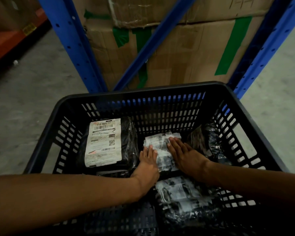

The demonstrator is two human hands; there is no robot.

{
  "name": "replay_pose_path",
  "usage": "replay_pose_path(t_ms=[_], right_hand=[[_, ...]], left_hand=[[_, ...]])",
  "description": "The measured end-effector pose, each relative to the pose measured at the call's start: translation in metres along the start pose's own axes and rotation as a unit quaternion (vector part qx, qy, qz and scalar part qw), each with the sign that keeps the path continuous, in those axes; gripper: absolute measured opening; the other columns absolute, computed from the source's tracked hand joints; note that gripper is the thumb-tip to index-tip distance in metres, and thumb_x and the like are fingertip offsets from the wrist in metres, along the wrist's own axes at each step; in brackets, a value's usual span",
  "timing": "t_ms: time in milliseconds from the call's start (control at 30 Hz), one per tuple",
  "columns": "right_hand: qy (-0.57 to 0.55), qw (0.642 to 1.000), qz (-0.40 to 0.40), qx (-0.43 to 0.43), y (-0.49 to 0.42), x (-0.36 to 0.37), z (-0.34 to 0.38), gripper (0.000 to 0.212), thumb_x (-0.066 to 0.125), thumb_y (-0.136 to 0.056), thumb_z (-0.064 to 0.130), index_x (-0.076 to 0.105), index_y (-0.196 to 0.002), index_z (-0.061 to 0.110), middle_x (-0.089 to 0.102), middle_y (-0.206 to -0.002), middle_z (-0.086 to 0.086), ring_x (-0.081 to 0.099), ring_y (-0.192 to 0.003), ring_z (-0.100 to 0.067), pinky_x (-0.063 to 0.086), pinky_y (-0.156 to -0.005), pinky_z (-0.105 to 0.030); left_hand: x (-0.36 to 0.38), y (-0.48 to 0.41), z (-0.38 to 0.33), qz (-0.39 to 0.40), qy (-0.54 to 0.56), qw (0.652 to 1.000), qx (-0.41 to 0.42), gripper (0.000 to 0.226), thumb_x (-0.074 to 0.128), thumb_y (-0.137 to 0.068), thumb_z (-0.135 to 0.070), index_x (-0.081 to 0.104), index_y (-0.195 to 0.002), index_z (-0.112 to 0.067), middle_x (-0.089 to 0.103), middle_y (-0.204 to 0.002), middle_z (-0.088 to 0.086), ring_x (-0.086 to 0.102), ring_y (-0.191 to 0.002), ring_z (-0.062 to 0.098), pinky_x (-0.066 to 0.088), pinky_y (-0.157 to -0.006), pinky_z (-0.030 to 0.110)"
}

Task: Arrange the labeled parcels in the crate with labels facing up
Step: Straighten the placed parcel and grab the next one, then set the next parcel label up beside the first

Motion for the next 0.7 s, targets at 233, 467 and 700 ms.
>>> replay_pose_path(t_ms=[233,467,700], right_hand=[[-0.219,0.973,0.065,-0.04,0.029,-0.069,-0.041,0.07,0.063,-0.09,0.008,0.036,-0.154,0.016,0.048,-0.153,-0.013,0.05,-0.137,-0.03,0.043,-0.114,-0.039],[-0.709,0.7,0.07,0.052,0.073,-0.113,-0.108,0.068,0.065,-0.067,0.002,0.063,-0.131,0.024,0.063,-0.136,-0.023,0.057,-0.111,-0.037,0.043,-0.091,-0.05],[-0.794,0.584,-0.033,0.164,0.076,-0.064,-0.071,0.074,0.088,-0.066,0.01,0.061,-0.135,0.02,0.079,-0.107,-0.008,0.077,-0.095,-0.026,0.063,-0.077,-0.038]], left_hand=[[-0.072,0.034,0.028,-0.01,0.272,0.96,0.067,0.064,0.055,-0.096,-0.024,0.026,-0.148,-0.002,0.038,-0.15,0.018,0.031,-0.144,0.03,0.017,-0.123,0.046],[-0.116,0.077,0.078,0.01,0.718,0.696,0.008,0.039,0.05,-0.094,-0.051,0.057,-0.122,-0.025,0.069,-0.121,0.0,0.065,-0.109,0.015,0.055,-0.092,0.038],[-0.08,0.065,0.072,0.068,0.83,0.511,-0.212,0.067,0.036,-0.093,-0.063,0.052,-0.138,-0.015,0.061,-0.137,0.009,0.058,-0.124,0.03,0.048,-0.098,0.037]])
Point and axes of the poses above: each hand's wrist, its own y-axis away from the middle knuckle, its own x-axis out of the palm, z = x × y, the point moved 9 cm from there along -y, towards the middle knuckle
